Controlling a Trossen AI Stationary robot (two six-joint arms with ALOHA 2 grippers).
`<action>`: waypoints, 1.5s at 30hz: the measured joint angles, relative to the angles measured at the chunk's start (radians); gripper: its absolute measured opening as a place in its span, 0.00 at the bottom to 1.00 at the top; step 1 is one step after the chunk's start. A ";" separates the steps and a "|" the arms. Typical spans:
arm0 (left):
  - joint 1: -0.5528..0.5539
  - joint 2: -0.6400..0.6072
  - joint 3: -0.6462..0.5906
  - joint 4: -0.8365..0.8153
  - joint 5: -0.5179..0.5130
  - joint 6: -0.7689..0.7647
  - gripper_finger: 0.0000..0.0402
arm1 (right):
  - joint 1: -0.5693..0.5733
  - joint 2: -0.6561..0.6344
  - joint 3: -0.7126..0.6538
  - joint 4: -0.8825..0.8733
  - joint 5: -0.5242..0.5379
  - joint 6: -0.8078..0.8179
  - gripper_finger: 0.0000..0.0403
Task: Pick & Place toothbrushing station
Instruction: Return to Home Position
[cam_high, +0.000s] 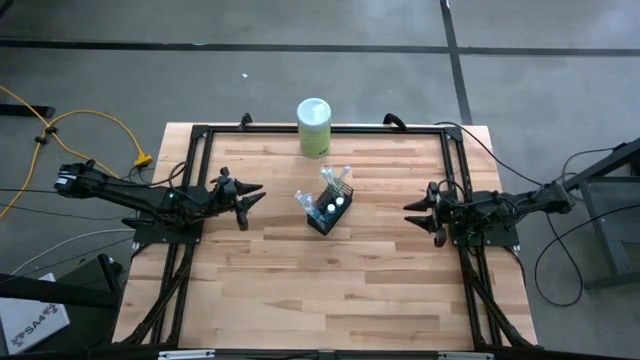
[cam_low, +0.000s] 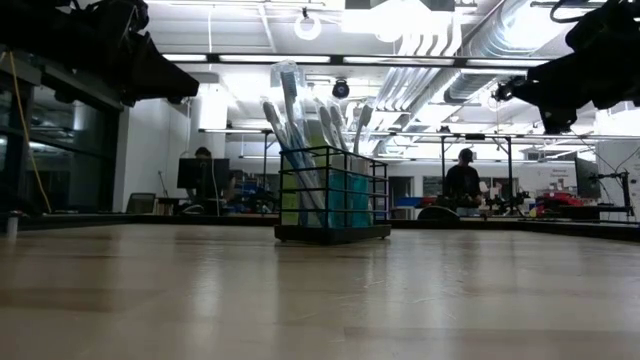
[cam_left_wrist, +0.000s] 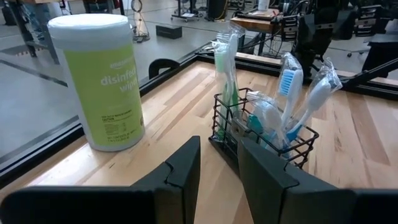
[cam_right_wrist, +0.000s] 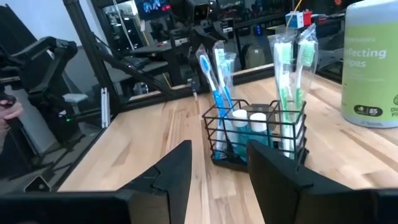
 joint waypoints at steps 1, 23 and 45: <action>0.000 0.000 0.000 0.000 0.000 -0.001 0.26 | 0.000 0.000 0.000 -0.001 -0.006 0.002 0.36; 0.000 0.000 0.000 0.024 0.002 -0.008 0.26 | 0.000 0.001 -0.054 0.139 -0.177 0.028 0.36; -0.040 0.000 0.000 0.047 0.016 0.008 0.26 | 0.000 0.004 -0.055 0.111 -0.252 0.027 0.36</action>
